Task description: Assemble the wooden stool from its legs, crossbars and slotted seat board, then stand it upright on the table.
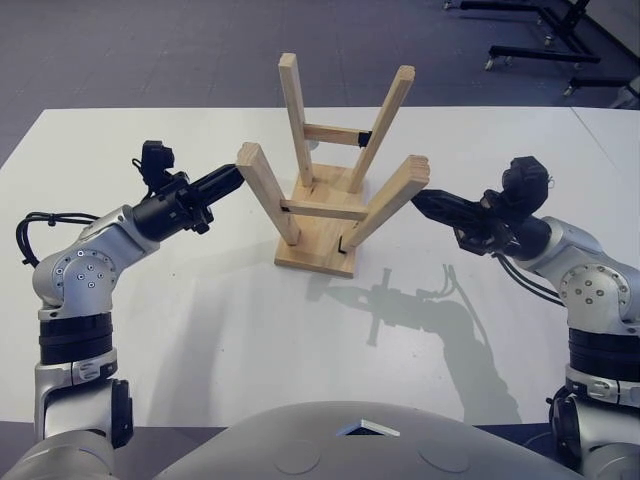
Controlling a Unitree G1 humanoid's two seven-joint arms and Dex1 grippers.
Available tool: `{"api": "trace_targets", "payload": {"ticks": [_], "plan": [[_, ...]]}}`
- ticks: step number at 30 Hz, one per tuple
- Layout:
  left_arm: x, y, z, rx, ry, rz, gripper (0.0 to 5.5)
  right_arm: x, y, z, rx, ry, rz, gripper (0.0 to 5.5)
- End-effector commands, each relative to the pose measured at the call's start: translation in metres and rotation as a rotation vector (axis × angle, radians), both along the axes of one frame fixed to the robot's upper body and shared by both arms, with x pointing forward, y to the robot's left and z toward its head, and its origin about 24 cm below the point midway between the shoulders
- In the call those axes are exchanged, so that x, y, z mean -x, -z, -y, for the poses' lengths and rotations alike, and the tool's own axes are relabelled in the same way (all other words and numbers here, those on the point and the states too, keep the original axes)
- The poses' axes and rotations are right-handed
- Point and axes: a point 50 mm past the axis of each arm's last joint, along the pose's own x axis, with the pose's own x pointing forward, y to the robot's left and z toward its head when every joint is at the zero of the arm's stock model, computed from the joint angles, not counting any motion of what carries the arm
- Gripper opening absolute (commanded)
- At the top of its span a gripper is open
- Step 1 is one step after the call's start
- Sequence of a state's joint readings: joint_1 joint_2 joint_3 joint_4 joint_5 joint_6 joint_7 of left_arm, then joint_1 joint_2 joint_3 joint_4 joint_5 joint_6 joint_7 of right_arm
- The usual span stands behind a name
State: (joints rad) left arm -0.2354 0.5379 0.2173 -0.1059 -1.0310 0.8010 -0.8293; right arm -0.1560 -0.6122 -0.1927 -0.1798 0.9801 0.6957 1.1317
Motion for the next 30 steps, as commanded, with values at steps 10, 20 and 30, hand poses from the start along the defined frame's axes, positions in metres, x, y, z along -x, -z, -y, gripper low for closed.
{"api": "trace_targets", "payload": {"ticks": [10,20,30], "plan": [[-0.001,0.000,0.012,0.007,0.060,0.009,0.01,-0.012,-0.005,-0.016,0.073,-0.058,0.068,0.00],[-0.007,-0.003,0.030,0.028,0.152,0.016,0.01,-0.016,-0.004,-0.023,0.070,-0.063,0.094,0.00],[-0.012,0.000,0.038,0.032,0.179,0.017,0.01,-0.021,-0.002,-0.041,0.088,-0.126,0.115,0.00]]}}
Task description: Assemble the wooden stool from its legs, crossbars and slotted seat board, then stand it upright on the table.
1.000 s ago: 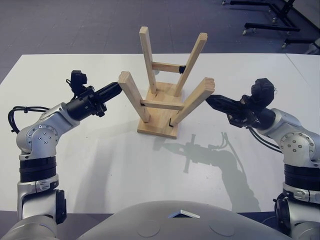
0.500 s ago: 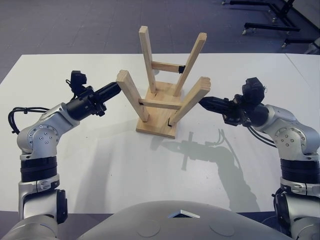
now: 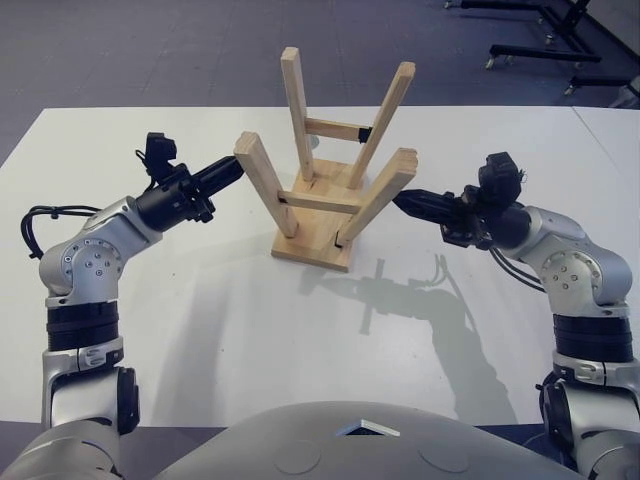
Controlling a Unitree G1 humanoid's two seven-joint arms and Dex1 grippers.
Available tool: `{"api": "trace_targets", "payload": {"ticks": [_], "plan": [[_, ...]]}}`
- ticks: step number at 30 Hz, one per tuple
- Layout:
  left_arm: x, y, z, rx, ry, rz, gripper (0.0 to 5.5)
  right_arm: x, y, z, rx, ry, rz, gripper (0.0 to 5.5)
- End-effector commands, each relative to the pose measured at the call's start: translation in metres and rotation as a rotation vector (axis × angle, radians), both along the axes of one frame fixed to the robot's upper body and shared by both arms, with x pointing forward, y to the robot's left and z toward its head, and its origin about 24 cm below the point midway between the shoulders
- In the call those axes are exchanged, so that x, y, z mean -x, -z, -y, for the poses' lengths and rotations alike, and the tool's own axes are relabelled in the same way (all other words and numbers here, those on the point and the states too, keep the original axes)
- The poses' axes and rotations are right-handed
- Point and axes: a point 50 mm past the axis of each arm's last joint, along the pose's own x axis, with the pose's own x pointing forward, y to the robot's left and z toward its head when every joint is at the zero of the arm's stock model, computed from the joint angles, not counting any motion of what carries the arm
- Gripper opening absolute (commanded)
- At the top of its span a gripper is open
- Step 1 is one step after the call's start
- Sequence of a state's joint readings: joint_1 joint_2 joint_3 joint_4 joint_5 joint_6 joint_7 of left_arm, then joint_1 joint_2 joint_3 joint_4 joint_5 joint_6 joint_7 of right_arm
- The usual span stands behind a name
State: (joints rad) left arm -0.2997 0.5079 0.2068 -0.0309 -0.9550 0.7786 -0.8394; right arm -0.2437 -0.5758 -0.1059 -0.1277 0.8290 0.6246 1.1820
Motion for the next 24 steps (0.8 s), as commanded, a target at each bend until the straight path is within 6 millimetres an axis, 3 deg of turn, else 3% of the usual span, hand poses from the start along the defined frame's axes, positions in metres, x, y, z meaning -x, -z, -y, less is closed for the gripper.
{"api": "trace_targets", "payload": {"ticks": [1,4,9,13,22,24], "plan": [[0.002,-0.001,0.038,0.049,0.212,0.008,0.01,-0.006,-0.005,-0.026,0.007,-0.089,0.041,0.00],[0.004,0.002,0.039,0.048,0.213,0.002,0.01,-0.008,-0.005,-0.025,0.011,-0.083,0.047,0.00],[0.005,0.008,0.033,0.044,0.174,-0.013,0.01,-0.005,-0.001,-0.005,0.034,-0.001,0.040,0.00],[0.005,0.014,0.018,0.043,0.081,-0.028,0.01,0.002,0.001,0.016,0.036,0.094,0.032,0.00],[0.012,0.027,-0.011,0.050,-0.104,-0.056,0.01,0.016,0.003,0.032,-0.014,0.266,0.037,0.00],[0.016,0.033,-0.020,0.035,-0.160,-0.073,0.01,0.017,-0.008,0.035,-0.093,0.348,0.070,0.00]]}}
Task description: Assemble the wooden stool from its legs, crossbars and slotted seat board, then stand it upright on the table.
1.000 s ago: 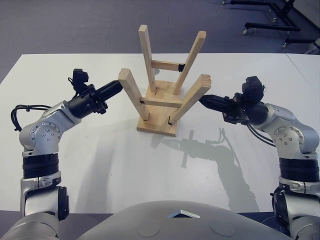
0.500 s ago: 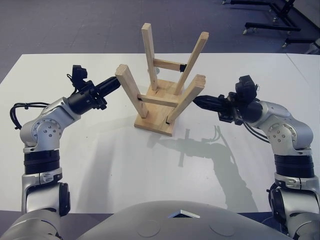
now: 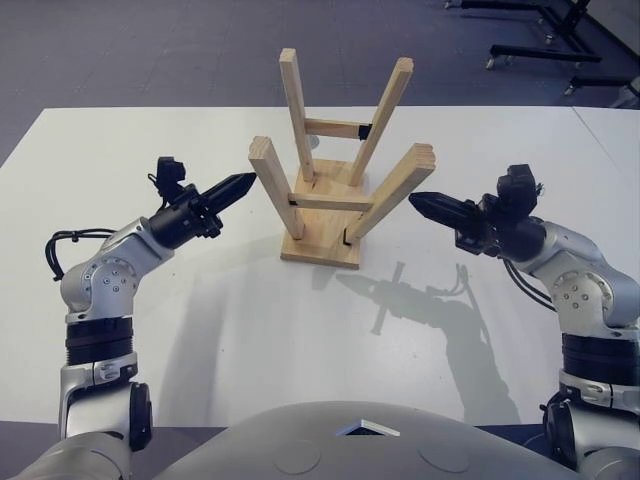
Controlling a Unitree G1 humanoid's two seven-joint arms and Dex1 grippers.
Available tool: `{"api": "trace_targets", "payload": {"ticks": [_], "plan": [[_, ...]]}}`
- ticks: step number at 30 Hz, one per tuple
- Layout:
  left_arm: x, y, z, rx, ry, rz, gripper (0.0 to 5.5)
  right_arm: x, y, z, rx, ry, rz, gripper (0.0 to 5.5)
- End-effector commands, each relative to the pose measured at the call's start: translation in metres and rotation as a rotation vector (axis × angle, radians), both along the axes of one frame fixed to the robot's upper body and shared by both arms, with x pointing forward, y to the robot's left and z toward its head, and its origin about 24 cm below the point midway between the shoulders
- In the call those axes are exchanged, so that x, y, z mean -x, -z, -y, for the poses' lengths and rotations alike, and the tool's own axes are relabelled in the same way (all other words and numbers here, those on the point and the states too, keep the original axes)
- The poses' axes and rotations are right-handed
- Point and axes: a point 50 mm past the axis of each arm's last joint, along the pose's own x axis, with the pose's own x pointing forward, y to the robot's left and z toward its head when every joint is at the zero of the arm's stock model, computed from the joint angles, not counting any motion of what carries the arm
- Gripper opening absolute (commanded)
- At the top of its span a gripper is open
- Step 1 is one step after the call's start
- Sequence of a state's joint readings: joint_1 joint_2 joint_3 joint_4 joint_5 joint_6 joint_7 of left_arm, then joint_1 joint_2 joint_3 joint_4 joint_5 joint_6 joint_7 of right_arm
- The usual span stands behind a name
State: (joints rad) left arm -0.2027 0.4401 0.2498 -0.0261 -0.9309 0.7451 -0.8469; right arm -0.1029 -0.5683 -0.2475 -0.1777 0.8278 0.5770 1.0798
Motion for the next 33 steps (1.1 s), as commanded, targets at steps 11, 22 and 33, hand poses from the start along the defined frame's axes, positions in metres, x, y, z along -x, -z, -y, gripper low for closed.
{"api": "trace_targets", "payload": {"ticks": [11,22,33], "plan": [[0.016,0.104,0.000,-0.376,-0.292,-0.248,0.01,-0.010,-0.142,-0.067,-0.345,0.140,0.439,0.00],[0.004,0.105,0.010,-0.370,-0.313,-0.213,0.01,-0.019,-0.111,-0.064,-0.410,0.152,0.309,0.00],[-0.005,0.100,0.006,-0.378,-0.294,-0.210,0.01,-0.027,-0.037,-0.104,-0.314,0.125,0.159,0.00]]}}
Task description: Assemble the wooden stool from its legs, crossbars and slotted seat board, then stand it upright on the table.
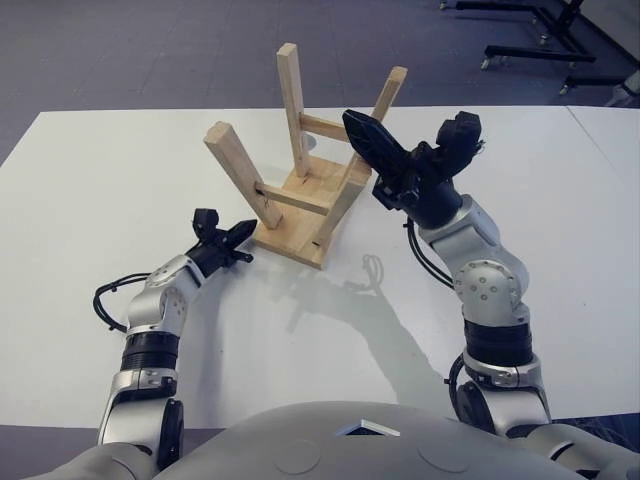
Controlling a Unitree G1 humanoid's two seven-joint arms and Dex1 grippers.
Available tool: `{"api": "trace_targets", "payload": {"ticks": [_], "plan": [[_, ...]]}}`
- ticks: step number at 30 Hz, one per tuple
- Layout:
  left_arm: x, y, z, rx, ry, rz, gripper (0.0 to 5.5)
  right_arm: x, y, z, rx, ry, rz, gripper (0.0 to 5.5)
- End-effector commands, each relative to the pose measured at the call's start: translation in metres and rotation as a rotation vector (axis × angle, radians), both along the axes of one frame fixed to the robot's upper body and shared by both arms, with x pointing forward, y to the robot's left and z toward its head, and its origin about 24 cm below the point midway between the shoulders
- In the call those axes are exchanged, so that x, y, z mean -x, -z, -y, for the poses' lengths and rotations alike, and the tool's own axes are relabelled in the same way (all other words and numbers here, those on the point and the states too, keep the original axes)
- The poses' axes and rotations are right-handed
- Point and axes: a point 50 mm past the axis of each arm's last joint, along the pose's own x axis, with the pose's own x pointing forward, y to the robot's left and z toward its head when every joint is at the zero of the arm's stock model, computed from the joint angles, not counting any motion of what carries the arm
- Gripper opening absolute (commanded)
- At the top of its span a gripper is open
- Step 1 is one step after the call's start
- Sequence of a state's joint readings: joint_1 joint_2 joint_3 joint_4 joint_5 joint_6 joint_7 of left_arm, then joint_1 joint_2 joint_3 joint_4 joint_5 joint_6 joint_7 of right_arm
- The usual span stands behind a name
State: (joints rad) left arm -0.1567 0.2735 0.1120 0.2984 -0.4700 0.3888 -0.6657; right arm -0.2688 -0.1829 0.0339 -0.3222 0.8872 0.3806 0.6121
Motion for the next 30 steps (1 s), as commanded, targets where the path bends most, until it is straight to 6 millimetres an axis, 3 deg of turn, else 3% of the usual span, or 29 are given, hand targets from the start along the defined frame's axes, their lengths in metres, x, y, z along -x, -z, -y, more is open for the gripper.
{"api": "trace_targets", "payload": {"ticks": [1,8,11,14,16,18,19,21,22,25,30], "plan": [[-0.002,0.000,-0.007,-0.017,-0.009,-0.009,0.01,-0.010,-0.005,0.015,0.042,0.083,0.014,0.00],[-0.008,-0.002,-0.011,-0.011,-0.030,0.005,0.01,-0.011,-0.062,0.035,-0.058,0.160,0.214,0.00],[-0.009,-0.003,-0.011,-0.010,-0.031,0.010,0.01,-0.002,-0.096,0.038,-0.113,0.154,0.331,0.00],[-0.011,-0.003,-0.012,-0.012,-0.029,0.014,0.01,0.007,-0.113,0.033,-0.151,0.120,0.382,0.00],[-0.013,-0.005,-0.011,-0.012,-0.025,0.017,0.01,0.012,-0.103,0.018,-0.140,0.054,0.343,0.00],[-0.014,-0.005,-0.010,-0.010,-0.019,0.018,0.01,0.008,-0.058,-0.010,-0.001,-0.041,0.173,0.00],[-0.014,-0.005,-0.009,-0.009,-0.016,0.017,0.01,0.004,-0.022,-0.025,0.177,-0.077,0.074,0.00],[-0.015,-0.005,-0.006,-0.006,0.000,0.013,0.01,0.004,0.037,-0.034,0.473,-0.118,-0.045,0.00],[-0.015,-0.005,-0.006,-0.007,0.009,0.011,0.01,0.005,0.049,-0.032,0.552,-0.124,-0.070,0.00],[-0.016,-0.005,-0.008,-0.010,0.011,0.007,0.01,-0.005,0.038,-0.024,0.570,-0.065,-0.031,0.00],[-0.017,-0.004,-0.012,-0.011,-0.003,0.005,0.01,-0.015,-0.010,-0.014,0.400,0.030,0.108,0.00]]}}
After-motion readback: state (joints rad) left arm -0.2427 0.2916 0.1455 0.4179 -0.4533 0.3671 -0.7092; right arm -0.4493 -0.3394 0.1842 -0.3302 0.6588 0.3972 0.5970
